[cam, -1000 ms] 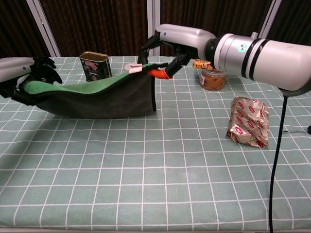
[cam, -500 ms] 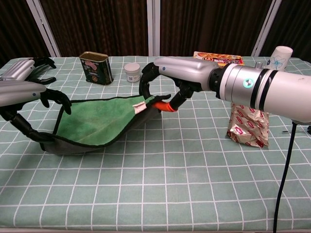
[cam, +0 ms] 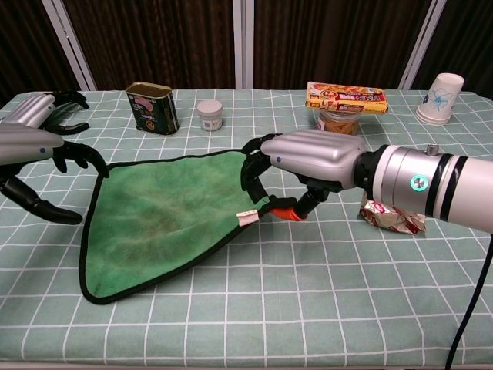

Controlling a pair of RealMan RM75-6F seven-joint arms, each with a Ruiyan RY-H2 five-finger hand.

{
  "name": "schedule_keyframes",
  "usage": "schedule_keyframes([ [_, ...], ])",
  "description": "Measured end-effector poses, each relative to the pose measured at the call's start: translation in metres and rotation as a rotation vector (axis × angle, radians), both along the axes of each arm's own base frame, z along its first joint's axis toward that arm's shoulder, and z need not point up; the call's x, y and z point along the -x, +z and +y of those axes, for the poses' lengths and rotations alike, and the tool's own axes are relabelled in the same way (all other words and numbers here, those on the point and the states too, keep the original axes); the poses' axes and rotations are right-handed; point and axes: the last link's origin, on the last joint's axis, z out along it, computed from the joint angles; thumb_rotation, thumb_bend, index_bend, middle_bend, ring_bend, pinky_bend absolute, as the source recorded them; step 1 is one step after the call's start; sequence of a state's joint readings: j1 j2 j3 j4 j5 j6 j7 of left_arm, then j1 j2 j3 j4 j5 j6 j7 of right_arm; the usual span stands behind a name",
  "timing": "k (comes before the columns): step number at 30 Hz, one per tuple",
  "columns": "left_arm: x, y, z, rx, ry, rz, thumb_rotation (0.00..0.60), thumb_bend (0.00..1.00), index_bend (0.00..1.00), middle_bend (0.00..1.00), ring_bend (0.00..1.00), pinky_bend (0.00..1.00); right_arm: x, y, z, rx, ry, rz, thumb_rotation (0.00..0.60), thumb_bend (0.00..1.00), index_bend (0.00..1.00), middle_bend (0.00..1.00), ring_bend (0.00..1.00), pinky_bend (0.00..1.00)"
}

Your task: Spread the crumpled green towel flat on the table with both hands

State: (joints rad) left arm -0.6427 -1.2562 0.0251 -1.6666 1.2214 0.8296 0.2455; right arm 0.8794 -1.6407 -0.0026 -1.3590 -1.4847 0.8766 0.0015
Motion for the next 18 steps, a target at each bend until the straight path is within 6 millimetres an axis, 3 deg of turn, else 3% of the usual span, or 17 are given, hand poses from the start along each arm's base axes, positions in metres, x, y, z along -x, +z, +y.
schedule_keyframes([
  [1,0.0,0.0,0.0,-0.003,0.002,0.001,0.246,0.0,0.26,0.23,0.2,0.26,0.002,-0.001,0.001,0.002,0.005,0.012,0.579,0.25,0.32,0.19,0.0,0.0],
  [3,0.0,-0.001,0.001,-0.004,0.012,-0.005,0.242,0.0,0.26,0.23,0.2,0.26,0.007,-0.003,0.003,0.009,0.017,0.044,0.522,0.1,0.08,0.13,0.0,0.0],
  [6,0.001,-0.002,0.002,-0.007,0.017,-0.007,0.241,0.0,0.26,0.23,0.2,0.26,0.015,-0.006,0.008,0.02,0.034,0.094,0.388,0.0,0.16,0.04,0.0,0.0],
  [7,0.002,-0.002,0.002,-0.008,0.021,-0.008,0.239,0.0,0.26,0.23,0.2,0.26,0.017,-0.007,0.01,0.021,0.037,0.109,0.349,0.0,0.09,0.01,0.0,0.0],
  [10,0.003,-0.002,0.004,-0.012,0.032,-0.014,0.236,0.0,0.26,0.23,0.2,0.26,0.024,-0.009,0.016,0.021,0.051,0.154,0.286,0.0,0.01,0.0,0.0,0.0],
  [18,0.012,0.002,0.009,-0.056,0.058,-0.023,0.251,0.0,0.26,0.23,0.2,0.26,0.031,0.005,0.032,0.008,0.056,0.191,0.278,0.0,0.0,0.0,0.0,0.0],
])
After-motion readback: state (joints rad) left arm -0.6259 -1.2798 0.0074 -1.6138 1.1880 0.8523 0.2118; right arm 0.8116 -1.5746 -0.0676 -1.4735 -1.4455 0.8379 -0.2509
